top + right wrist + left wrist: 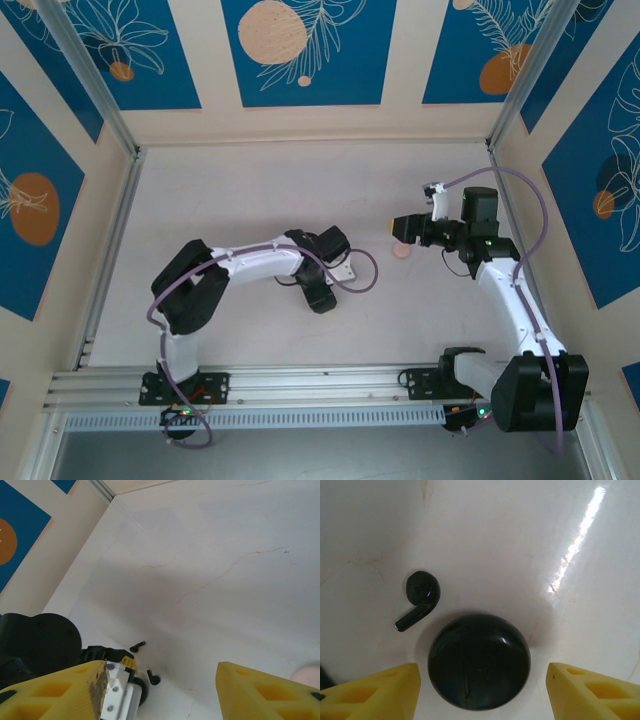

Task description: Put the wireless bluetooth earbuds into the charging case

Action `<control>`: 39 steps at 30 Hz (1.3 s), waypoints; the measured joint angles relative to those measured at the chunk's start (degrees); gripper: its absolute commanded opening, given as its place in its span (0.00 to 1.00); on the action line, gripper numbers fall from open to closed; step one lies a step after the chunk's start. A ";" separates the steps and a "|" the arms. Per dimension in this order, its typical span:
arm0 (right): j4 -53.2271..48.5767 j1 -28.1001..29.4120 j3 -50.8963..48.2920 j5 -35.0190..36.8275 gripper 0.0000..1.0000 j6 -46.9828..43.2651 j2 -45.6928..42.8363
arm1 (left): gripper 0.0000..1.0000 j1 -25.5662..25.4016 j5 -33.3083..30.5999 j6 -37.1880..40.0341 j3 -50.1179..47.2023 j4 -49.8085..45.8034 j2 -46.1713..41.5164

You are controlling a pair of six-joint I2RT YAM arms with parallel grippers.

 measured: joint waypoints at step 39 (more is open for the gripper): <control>-13.88 -1.62 4.04 -7.10 0.58 8.37 12.39 | 0.32 -0.92 -0.50 6.03 -11.41 7.74 -12.59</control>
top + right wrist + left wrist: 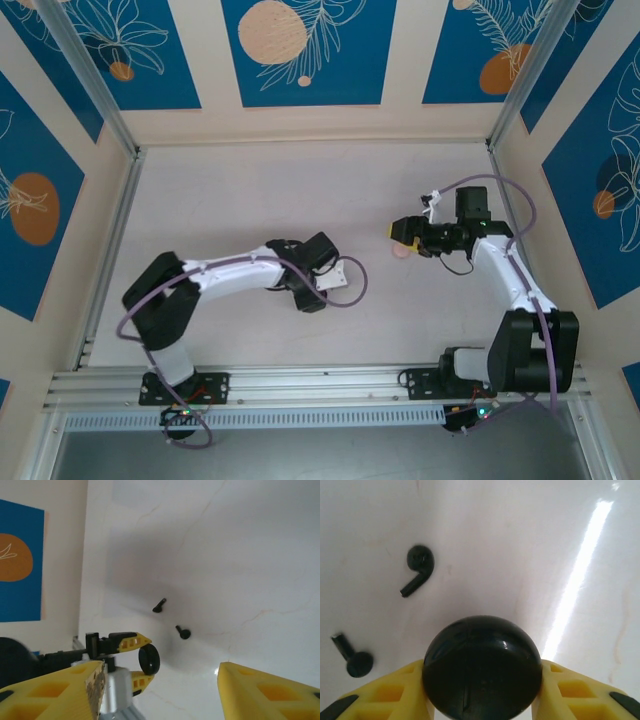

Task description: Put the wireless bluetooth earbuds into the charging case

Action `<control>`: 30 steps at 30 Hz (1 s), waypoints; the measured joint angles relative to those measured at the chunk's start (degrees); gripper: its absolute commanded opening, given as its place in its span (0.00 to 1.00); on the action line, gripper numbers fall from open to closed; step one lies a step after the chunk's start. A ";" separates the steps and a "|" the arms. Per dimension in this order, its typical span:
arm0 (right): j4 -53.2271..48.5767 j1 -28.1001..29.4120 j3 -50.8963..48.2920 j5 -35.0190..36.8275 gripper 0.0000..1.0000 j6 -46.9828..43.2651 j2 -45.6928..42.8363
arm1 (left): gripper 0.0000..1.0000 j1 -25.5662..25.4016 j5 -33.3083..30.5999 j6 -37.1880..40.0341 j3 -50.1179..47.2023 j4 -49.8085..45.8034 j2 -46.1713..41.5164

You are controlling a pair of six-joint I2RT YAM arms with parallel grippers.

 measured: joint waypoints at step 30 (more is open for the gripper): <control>-7.32 19.96 -3.63 -16.98 0.45 -2.56 13.00 | 0.30 0.00 12.28 10.73 -10.56 16.74 -12.63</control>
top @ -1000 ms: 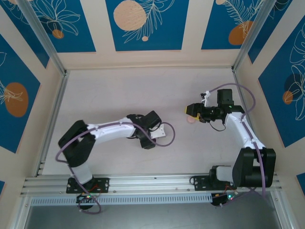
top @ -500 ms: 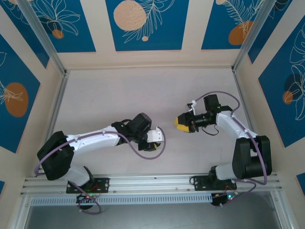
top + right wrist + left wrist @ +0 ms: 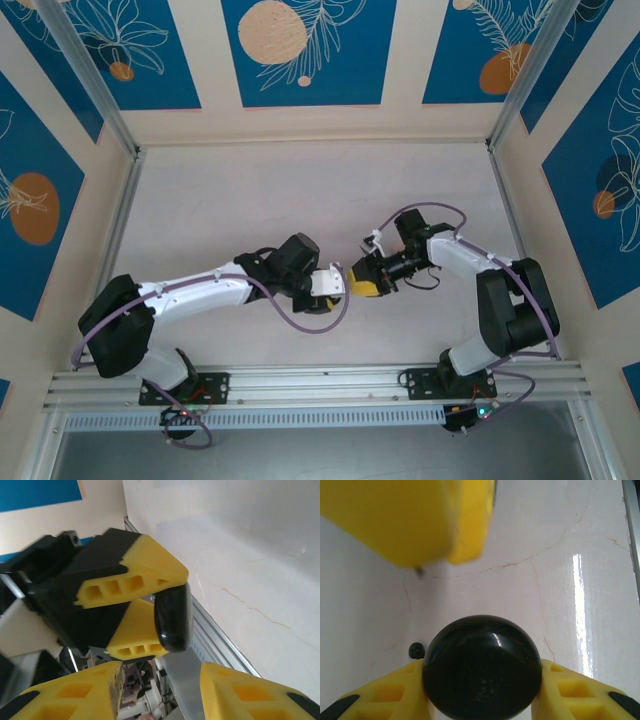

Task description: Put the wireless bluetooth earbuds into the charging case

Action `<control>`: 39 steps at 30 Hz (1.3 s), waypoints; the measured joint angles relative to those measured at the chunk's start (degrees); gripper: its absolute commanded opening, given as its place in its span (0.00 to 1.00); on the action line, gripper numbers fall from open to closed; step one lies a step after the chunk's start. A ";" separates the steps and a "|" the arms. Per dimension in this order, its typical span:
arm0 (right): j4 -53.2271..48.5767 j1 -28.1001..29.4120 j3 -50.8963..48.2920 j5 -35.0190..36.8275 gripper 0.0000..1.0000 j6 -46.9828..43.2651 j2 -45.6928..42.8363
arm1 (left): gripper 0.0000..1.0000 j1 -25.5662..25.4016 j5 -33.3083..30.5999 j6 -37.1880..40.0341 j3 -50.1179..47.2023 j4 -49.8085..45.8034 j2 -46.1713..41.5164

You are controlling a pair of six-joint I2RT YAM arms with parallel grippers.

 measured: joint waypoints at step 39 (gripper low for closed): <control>13.73 0.15 -1.42 8.31 0.18 -0.46 -6.25 | 0.78 4.26 1.29 -6.82 0.15 7.67 -0.15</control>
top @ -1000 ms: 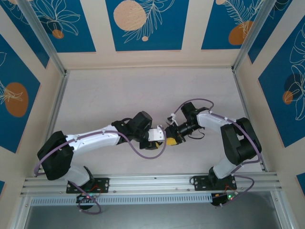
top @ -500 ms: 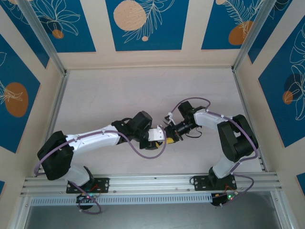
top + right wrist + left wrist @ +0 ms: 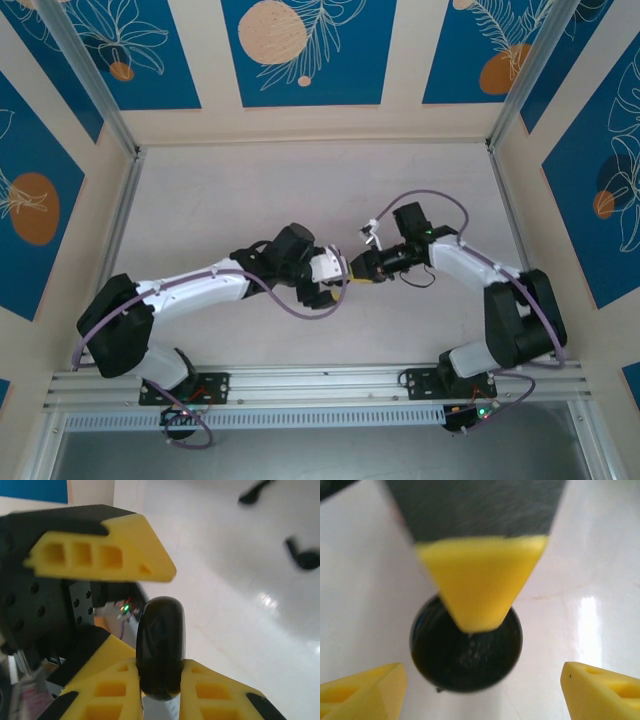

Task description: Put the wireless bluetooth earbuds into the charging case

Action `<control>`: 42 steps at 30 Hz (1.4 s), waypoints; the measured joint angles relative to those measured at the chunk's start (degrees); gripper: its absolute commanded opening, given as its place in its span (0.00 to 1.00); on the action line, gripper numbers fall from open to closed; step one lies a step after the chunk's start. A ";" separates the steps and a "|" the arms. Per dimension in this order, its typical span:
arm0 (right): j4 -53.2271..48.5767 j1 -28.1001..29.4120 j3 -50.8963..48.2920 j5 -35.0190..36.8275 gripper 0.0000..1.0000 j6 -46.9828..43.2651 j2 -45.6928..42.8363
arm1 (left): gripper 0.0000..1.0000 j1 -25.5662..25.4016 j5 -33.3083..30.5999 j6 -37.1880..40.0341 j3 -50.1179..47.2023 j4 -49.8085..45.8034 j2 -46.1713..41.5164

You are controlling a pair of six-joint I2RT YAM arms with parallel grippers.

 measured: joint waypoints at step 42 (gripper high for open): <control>11.98 -2.93 -0.72 -12.76 0.18 -38.69 -14.08 | 0.36 10.27 35.08 -11.61 -1.22 20.59 -2.71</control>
